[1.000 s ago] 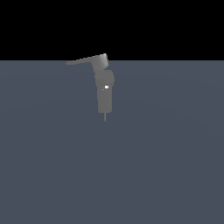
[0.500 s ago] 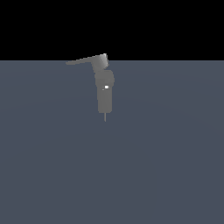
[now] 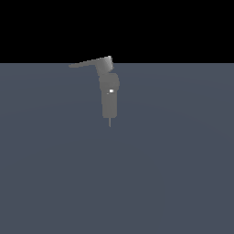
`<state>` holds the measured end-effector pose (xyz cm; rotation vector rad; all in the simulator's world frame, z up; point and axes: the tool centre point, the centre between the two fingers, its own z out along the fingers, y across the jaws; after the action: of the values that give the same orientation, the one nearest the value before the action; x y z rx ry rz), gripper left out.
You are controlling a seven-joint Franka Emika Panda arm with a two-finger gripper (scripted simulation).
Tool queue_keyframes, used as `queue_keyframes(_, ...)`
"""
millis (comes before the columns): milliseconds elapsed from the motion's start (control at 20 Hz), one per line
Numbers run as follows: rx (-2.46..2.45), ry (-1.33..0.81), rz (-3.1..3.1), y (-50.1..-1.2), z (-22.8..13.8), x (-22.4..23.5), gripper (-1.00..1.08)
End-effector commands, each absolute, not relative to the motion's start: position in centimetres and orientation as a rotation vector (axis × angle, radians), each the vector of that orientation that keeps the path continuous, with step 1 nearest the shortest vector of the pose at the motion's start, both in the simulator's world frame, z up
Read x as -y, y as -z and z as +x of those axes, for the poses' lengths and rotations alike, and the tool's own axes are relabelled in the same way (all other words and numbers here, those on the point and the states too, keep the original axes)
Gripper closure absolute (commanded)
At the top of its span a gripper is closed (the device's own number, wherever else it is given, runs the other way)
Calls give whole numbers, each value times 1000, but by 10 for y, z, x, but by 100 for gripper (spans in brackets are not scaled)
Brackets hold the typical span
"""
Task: Turn on the faucet by rotating a designated handle.
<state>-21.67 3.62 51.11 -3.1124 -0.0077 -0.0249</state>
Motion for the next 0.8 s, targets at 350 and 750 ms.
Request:
queue_keyframes(350, -319, -57, -3041, -511, -157, -46, 108)
queue_keyframes(750, -634, -140, -2967, -499, -98, -56, 108)
